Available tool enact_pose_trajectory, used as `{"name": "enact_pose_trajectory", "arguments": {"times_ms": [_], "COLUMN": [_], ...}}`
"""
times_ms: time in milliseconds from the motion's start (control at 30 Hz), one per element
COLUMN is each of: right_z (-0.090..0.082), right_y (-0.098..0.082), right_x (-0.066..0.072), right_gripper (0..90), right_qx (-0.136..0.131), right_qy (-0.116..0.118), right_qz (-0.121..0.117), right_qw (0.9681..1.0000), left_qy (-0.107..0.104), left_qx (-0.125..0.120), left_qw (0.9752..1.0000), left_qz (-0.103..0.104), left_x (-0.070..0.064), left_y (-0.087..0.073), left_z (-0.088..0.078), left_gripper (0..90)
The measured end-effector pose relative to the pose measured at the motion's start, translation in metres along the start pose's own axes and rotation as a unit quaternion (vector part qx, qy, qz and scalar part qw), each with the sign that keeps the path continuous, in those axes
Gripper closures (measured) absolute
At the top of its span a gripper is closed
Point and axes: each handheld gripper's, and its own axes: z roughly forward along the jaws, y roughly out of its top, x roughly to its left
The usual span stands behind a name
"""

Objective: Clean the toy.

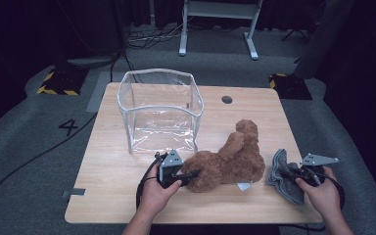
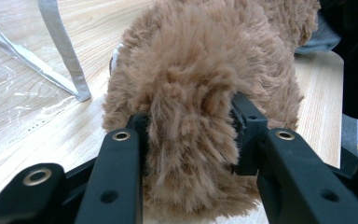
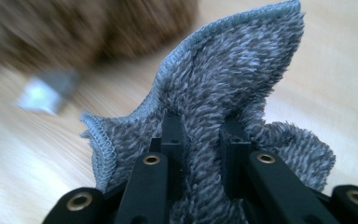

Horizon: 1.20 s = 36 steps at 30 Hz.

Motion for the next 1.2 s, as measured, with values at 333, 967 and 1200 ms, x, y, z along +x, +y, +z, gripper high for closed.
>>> {"name": "enact_pose_trajectory", "arguments": {"times_ms": [333,967,1200], "right_z": [-0.035,0.026,0.050], "right_y": [0.063,0.128,0.136], "right_x": [0.051,0.151,0.173], "right_gripper": [76.1,75.6,75.4], "right_qx": [-0.074,-0.094,-0.089], "right_qy": [0.067,0.171,0.194], "right_qz": [-0.071,-0.172,-0.188], "right_qw": [0.9925,0.9655,0.9587], "left_qy": [0.001,-0.002,-0.002], "left_qx": [-0.001,0.000,0.002], "left_qw": [1.0000,1.0000,1.0000], "left_qz": [-0.007,0.000,0.005], "left_x": [0.000,0.000,-0.004], "left_y": [0.000,0.001,0.001], "left_z": [0.000,0.002,0.003], "left_gripper": [62.6,62.9,62.8]}}
